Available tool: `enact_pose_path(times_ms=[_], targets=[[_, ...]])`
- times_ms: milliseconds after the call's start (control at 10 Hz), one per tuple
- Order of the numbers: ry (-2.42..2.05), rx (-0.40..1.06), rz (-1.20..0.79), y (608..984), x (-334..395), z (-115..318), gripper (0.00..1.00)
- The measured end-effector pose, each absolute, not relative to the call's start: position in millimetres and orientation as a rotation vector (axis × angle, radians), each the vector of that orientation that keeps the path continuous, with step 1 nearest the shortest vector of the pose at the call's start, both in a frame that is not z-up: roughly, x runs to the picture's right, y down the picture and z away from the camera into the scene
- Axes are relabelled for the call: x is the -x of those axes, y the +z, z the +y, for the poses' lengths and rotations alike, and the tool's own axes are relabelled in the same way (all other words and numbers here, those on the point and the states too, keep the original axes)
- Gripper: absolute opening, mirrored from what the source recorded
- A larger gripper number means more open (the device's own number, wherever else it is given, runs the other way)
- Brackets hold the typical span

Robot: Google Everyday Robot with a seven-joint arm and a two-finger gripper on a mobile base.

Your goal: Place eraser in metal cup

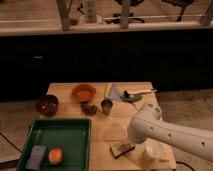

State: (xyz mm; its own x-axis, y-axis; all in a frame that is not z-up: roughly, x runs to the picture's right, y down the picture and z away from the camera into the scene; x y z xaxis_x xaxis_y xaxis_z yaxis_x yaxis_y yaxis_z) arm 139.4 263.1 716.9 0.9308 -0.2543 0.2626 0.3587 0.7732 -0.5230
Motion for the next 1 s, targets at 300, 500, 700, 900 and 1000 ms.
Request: enact_pose_path(times_ms=[300,500,700,900,1000], targets=[[-0.299,0.607,-0.194,733.2,-139.1,280.1,0.51],[-0.278,0.611,-0.206,737.7,-137.8,283.7,0.73],[-0.259,0.616,-0.207,738.2,-137.8,283.2,0.80],[-0.248,0.623,-0.213,746.6,-135.2,288.6,0.80],[-0.240,0.626,-0.213,748.6,-135.4,290.3,0.80]])
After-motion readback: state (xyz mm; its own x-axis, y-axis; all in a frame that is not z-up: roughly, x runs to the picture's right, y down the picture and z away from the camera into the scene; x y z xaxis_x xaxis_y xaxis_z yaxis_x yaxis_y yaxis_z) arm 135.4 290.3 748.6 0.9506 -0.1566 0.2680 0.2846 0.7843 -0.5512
